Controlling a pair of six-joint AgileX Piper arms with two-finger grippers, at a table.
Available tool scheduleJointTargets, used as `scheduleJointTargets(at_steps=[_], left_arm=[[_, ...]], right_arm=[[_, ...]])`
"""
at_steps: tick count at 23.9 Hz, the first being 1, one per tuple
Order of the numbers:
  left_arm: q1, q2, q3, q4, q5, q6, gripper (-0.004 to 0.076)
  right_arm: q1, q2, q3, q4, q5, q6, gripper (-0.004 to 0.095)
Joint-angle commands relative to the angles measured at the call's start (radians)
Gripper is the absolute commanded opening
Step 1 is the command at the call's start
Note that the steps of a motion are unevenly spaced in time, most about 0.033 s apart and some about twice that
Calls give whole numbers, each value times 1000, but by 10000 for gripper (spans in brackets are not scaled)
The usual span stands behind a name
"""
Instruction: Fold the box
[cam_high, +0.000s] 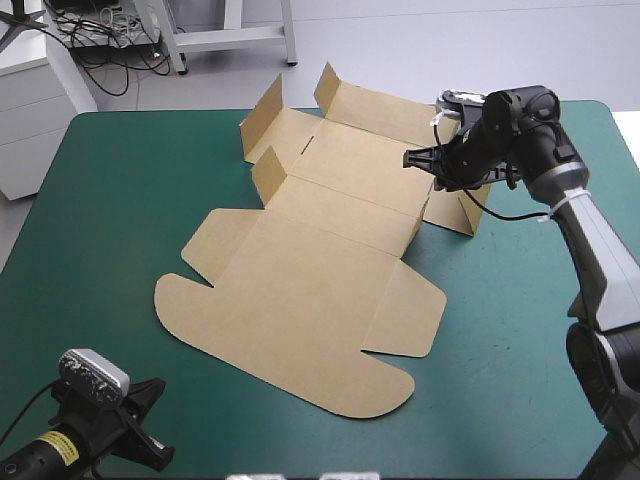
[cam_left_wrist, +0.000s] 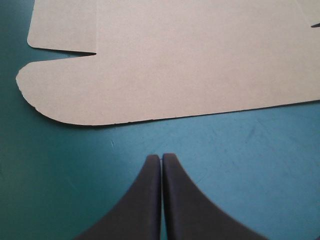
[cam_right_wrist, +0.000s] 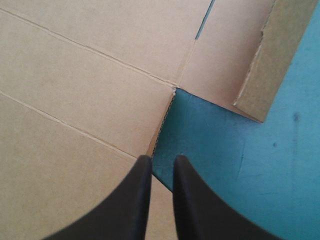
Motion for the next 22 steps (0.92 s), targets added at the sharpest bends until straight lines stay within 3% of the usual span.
scheduleJointTargets(at_steps=[1, 3, 4, 14, 22], left_arm=[[-1, 12, -28, -21, -66, -1, -10], [-1, 12, -28, -21, -66, -1, -10], [-1, 12, -28, -21, -66, -1, -10], [-1, 12, -28, -21, -66, -1, -10], [-1, 12, -28, -21, -66, -1, -10]], right_arm=[[-2, -21, -36, 53, 7, 25, 402], [-4, 6, -36, 80, 7, 93, 588], [-4, 8, -34, 73, 7, 102, 605], [-4, 187, -32, 144, 7, 146, 602], [-4, 255, -32, 185, 7, 146, 480]])
